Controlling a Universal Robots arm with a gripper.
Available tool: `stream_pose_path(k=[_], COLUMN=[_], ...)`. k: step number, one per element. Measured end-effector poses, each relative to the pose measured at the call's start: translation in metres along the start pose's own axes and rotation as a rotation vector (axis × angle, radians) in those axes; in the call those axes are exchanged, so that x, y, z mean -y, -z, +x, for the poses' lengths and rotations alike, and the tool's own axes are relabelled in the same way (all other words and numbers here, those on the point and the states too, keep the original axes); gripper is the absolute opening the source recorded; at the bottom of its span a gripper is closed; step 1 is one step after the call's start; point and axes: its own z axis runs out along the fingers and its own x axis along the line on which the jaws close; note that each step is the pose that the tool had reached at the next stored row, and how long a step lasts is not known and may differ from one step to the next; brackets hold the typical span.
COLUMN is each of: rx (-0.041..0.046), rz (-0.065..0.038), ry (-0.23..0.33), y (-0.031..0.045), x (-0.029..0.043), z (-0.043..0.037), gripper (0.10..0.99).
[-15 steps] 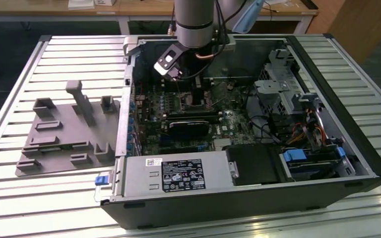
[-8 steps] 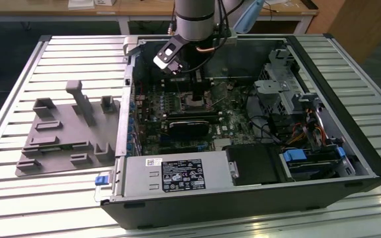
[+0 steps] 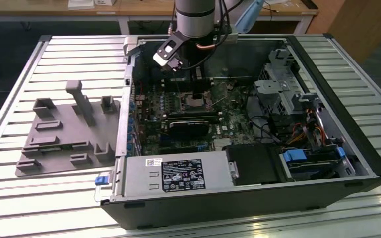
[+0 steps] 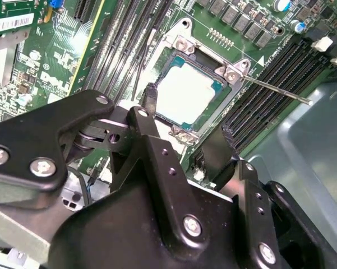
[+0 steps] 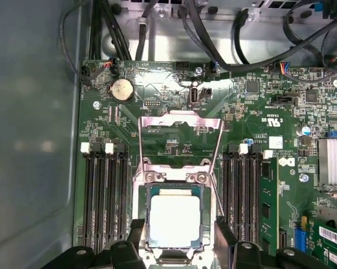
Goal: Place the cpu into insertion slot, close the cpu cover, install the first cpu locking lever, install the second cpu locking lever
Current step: 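Place the cpu into insertion slot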
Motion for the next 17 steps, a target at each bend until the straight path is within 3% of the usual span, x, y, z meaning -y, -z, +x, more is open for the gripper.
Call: stream_pose_path(k=[4, 5, 7, 9, 10, 13, 17], rx=[0.0005, 0.0006, 0.0007, 0.0008, 0.0009, 0.0012, 0.0015], rz=[0.0, 0.0, 0.0, 0.0, 0.0, 0.0, 0.0], ry=[0.0, 0.0, 0.0, 0.0, 0.0, 0.0, 0.0], y=[0.0001, 0.0001, 0.0, 0.0, 0.0, 0.0, 0.0], x=[0.0, 0.0, 0.0, 0.0, 0.0, 0.0, 0.0], z=[0.0, 0.0, 0.0, 0.0, 0.0, 0.0, 0.0], gripper=[0.584, 0.459, 0.459, 0.345, 0.345, 0.169, 0.102])
